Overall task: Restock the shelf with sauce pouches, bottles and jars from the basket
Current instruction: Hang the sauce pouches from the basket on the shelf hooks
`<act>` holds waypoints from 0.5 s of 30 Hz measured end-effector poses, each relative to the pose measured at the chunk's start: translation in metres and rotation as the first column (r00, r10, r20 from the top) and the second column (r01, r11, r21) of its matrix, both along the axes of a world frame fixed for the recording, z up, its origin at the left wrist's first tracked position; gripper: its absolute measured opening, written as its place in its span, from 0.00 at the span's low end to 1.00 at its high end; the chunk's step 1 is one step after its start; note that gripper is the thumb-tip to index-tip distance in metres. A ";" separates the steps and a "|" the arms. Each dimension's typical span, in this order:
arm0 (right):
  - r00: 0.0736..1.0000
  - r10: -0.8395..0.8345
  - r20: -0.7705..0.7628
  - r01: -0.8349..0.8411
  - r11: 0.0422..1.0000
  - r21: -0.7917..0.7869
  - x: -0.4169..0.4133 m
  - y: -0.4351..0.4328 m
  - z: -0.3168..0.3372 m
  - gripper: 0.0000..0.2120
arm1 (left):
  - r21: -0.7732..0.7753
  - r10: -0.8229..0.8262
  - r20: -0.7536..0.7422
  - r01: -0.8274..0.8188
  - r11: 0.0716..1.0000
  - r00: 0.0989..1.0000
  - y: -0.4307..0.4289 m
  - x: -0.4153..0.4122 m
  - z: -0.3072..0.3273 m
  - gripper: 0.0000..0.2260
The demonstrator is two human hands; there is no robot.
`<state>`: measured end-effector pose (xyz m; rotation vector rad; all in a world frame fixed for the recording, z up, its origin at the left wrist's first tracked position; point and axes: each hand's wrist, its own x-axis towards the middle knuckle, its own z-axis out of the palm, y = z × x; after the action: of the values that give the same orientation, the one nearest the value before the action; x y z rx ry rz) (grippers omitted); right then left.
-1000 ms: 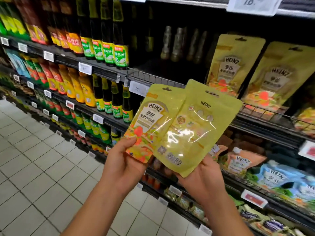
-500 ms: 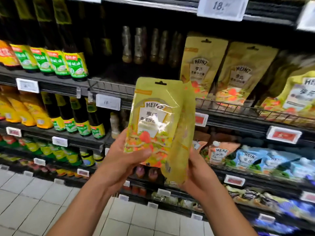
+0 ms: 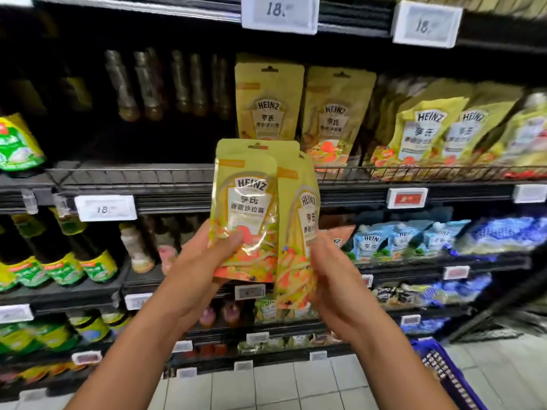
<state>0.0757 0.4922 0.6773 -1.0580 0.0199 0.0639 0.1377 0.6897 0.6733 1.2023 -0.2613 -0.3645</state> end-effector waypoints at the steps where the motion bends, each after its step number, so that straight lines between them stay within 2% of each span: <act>1: 1.000 0.015 0.001 -0.015 1.000 0.027 0.001 -0.006 0.001 0.29 | -0.018 0.010 -0.005 -0.010 1.000 1.000 -0.004 0.004 0.002 0.21; 3: 1.000 0.021 0.004 -0.021 0.996 0.083 0.003 -0.016 0.005 0.25 | -0.018 0.025 0.009 -0.025 1.000 1.000 -0.008 0.011 0.005 0.20; 5: 1.000 -0.004 -0.004 0.005 0.997 0.075 0.007 -0.025 0.009 0.28 | 0.020 0.011 0.039 -0.012 1.000 0.999 -0.011 0.017 0.010 0.19; 9: 0.998 -0.056 -0.011 0.056 0.998 -0.016 0.016 -0.042 0.014 0.31 | 0.019 0.044 0.070 -0.045 0.999 0.997 -0.020 0.032 0.024 0.16; 13: 0.981 -0.177 0.079 0.188 0.969 -0.161 0.031 -0.061 0.027 0.30 | -0.007 0.136 0.154 -0.137 0.991 0.979 -0.023 0.058 0.051 0.16; 15: 0.963 -0.229 0.140 0.257 0.939 -0.229 0.040 -0.074 0.039 0.31 | 0.044 0.158 0.230 -0.173 0.984 0.960 -0.024 0.077 0.068 0.15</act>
<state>0.1158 0.4183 0.7161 -1.2986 0.0585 -0.2282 0.2142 0.6655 0.7408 1.3206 -0.3447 -0.0899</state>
